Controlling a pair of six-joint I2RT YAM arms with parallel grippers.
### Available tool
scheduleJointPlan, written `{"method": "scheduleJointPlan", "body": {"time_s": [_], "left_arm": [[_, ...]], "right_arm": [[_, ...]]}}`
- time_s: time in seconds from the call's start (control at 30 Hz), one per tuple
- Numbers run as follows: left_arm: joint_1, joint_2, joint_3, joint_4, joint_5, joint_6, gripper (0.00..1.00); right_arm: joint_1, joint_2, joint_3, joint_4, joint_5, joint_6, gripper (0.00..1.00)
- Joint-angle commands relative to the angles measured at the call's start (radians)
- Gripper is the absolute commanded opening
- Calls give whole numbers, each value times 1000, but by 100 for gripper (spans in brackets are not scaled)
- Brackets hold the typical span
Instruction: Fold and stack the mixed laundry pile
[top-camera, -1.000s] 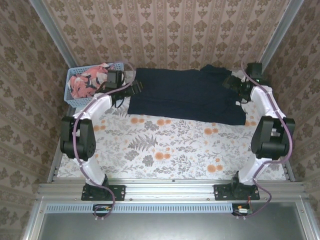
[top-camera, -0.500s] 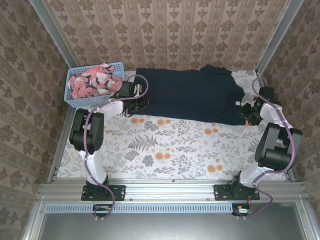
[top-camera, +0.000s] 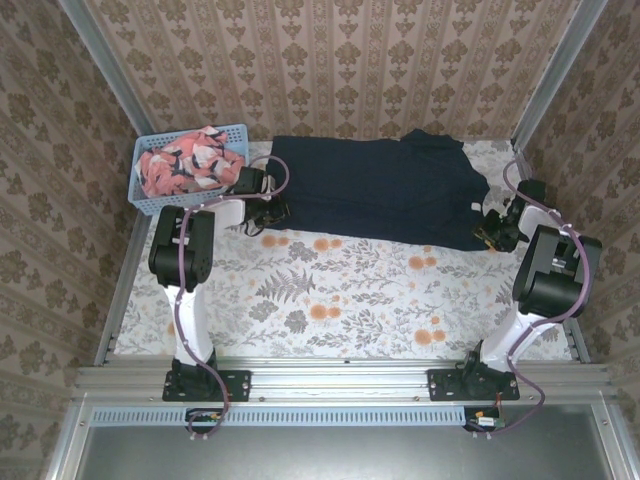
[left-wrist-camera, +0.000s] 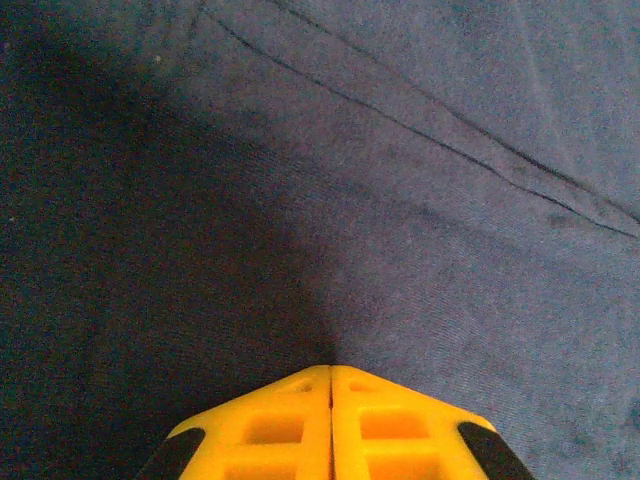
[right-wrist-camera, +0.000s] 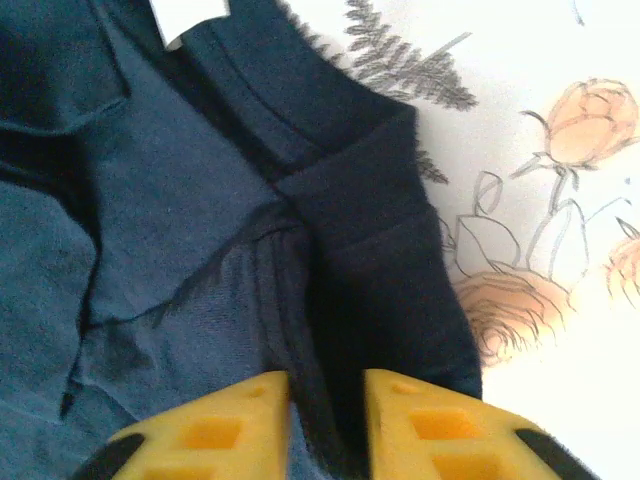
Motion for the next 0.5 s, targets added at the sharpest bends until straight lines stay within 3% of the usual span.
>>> {"method": "scheduleJointPlan", "body": {"time_s": [0.0, 0.07, 0.27, 0.4, 0.43, 0.47], "left_arm": [[18, 47, 8, -15, -11, 4, 6], [24, 52, 9, -28, -15, 10, 6], [36, 56, 23, -76, -35, 37, 6], [36, 49, 33, -93, -44, 47, 6], [37, 46, 38, -100, -41, 47, 6], [37, 38, 44, -108, -29, 46, 8]], "right_arm": [[-4, 20, 20, 11, -20, -7, 8], [-13, 14, 35, 4, 12, 1, 1], [-19, 24, 141, -113, 210, -43, 0], [-18, 90, 187, -149, 240, -53, 0], [-17, 104, 197, -158, 221, -50, 6], [-13, 107, 205, -165, 210, -44, 20]]}}
